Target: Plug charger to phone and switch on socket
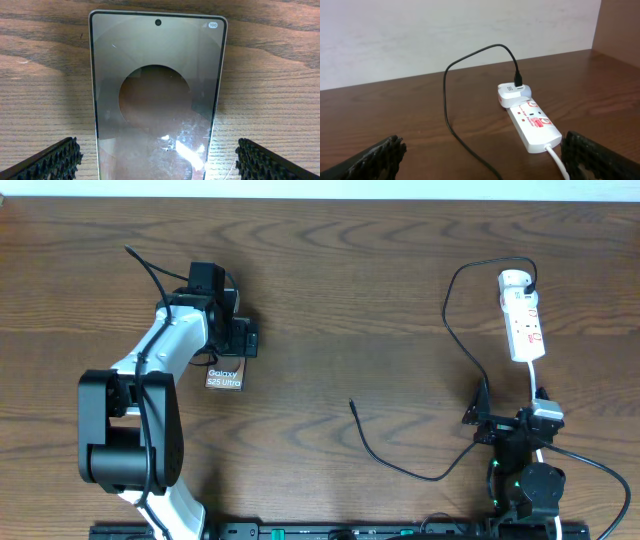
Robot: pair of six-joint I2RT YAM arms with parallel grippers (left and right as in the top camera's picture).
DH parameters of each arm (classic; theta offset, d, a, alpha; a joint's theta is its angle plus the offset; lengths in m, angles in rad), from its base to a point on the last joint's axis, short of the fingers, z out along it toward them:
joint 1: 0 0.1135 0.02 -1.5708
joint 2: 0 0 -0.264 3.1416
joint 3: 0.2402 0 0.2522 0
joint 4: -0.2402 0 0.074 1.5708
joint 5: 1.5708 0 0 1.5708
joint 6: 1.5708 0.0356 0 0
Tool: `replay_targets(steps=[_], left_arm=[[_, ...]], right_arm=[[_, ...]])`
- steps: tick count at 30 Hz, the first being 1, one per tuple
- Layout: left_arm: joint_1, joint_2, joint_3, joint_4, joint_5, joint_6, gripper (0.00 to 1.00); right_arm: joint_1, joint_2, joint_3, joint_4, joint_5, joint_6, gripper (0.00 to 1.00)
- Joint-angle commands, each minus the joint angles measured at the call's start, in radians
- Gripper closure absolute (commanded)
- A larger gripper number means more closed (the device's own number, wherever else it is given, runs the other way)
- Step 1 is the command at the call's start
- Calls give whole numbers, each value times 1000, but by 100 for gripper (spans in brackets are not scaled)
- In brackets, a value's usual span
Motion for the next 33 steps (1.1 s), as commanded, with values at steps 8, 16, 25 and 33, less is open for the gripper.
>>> replay_targets(steps=[8, 16, 25, 33], left_arm=[[3, 33, 24, 9, -20, 14, 1], [3, 55, 24, 16, -20, 14, 2], [3, 56, 18, 24, -20, 15, 2], [3, 57, 10, 34, -21, 21, 2]], right_arm=[[-4, -4, -1, -3, -2, -10, 1], [-4, -4, -1, -3, -2, -10, 1], [-4, -4, -1, -3, -2, -10, 1], [-4, -4, -1, -3, -2, -10, 1]])
